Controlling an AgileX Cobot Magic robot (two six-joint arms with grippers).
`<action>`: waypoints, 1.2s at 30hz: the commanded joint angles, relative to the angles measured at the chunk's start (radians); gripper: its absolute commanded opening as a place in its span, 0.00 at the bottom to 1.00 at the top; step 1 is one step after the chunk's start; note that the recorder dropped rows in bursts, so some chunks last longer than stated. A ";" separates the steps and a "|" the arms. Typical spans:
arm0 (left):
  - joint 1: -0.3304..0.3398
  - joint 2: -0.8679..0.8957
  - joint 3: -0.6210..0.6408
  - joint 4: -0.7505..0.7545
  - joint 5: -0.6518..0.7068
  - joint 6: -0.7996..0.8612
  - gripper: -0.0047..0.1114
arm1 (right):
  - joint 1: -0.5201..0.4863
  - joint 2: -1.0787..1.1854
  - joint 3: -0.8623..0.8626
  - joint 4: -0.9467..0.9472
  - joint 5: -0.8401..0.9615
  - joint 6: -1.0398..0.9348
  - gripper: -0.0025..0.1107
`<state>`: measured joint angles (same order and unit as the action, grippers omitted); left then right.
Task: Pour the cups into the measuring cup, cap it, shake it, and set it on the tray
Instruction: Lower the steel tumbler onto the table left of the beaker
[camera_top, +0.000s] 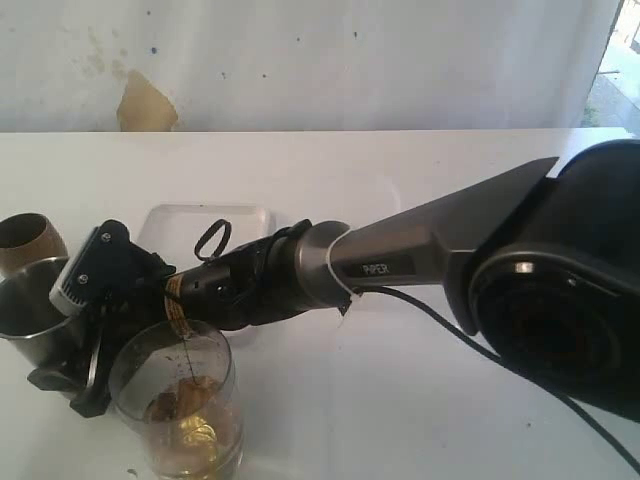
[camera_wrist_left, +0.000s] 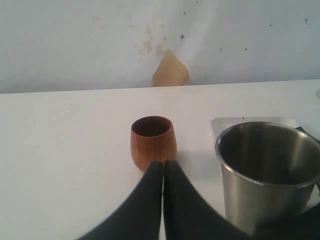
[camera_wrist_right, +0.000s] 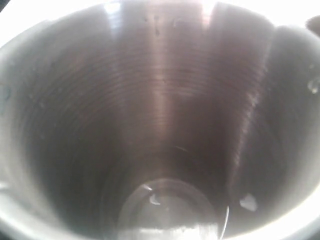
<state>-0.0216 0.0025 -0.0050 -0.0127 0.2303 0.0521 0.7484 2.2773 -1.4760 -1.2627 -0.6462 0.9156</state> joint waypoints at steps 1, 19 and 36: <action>-0.001 -0.003 0.005 0.006 0.002 -0.002 0.05 | -0.001 0.000 0.000 0.006 -0.040 0.007 0.02; -0.001 -0.003 0.005 0.006 0.002 -0.002 0.05 | -0.001 0.044 0.000 0.015 -0.056 0.004 0.02; -0.001 -0.003 0.005 0.006 0.002 -0.002 0.05 | -0.002 0.044 -0.012 0.017 0.040 -0.017 0.88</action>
<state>-0.0216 0.0025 -0.0050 -0.0127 0.2303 0.0521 0.7484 2.3227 -1.4828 -1.2531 -0.6390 0.9136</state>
